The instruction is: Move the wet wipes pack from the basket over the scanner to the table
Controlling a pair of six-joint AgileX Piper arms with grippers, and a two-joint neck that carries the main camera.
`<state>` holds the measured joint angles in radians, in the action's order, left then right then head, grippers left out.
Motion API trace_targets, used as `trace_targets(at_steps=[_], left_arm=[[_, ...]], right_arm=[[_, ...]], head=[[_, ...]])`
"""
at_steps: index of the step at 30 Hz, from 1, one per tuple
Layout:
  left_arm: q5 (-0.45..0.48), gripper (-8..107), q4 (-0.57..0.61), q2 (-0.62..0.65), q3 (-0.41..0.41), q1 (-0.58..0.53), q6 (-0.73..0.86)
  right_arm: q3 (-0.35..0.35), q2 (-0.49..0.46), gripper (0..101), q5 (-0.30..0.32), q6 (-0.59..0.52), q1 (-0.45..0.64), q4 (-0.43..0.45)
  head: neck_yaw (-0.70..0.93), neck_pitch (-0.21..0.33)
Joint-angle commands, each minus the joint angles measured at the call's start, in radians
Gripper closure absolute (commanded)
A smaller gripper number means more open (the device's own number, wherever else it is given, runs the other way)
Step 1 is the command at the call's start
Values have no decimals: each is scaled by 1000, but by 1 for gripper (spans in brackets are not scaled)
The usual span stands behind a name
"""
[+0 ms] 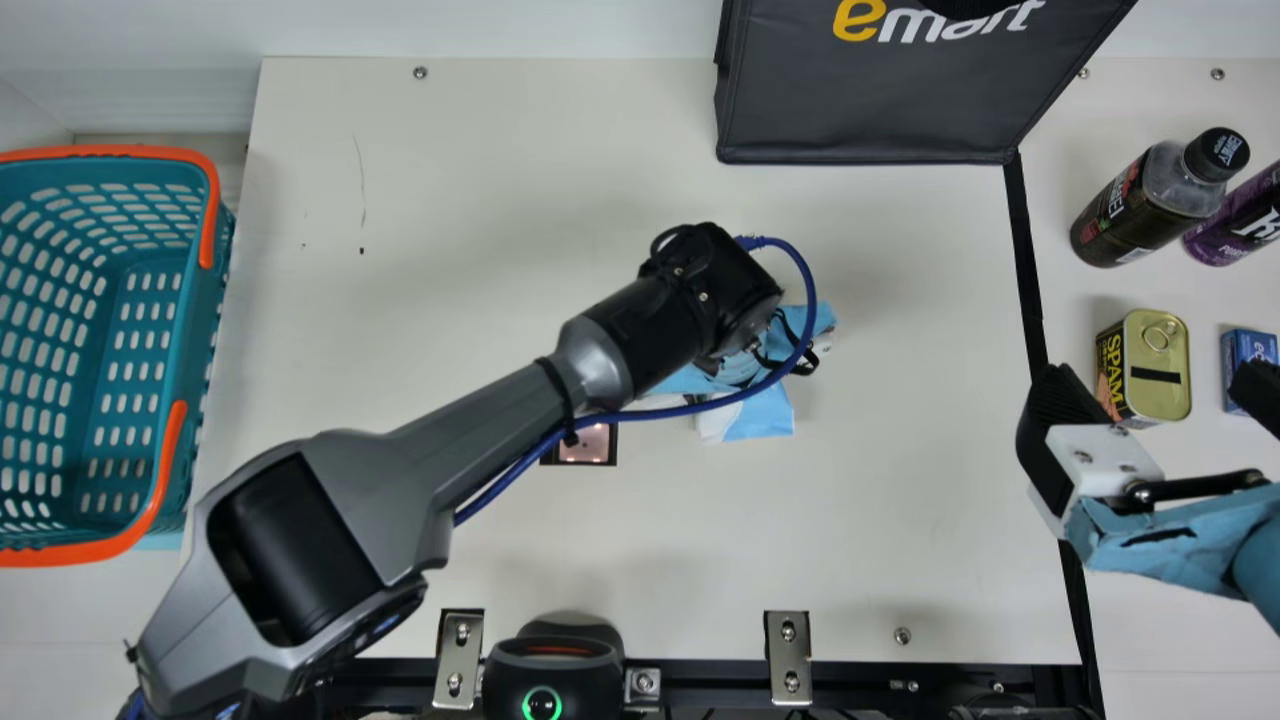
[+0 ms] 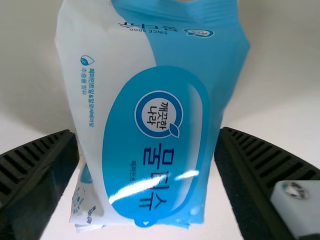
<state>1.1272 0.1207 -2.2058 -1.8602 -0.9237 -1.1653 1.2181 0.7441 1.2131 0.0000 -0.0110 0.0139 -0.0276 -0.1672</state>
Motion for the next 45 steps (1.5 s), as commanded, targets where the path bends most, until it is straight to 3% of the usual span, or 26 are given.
trace_targets(at_steps=[1, 9, 20, 33, 45], left_arm=[[-37, 9, 39, 36, 40, 14, 54], [-127, 9, 187, 229, 231, 122, 304], [-89, 9, 309, 553, 488, 333, 702], [-33, 9, 234, 935, 719, 553, 974], [-44, 9, 54, 1229, 805, 699, 973]], right_arm=[[0, 0, 6, 0, 0, 0, 0], [0, 0, 6, 0, 0, 0, 0], [0, 0, 6, 0, 0, 0, 0], [0, 0, 6, 0, 0, 0, 0], [0, 0, 6, 0, 0, 0, 0]], head=[[0, 29], [0, 29], [0, 29], [0, 29], [0, 29]])
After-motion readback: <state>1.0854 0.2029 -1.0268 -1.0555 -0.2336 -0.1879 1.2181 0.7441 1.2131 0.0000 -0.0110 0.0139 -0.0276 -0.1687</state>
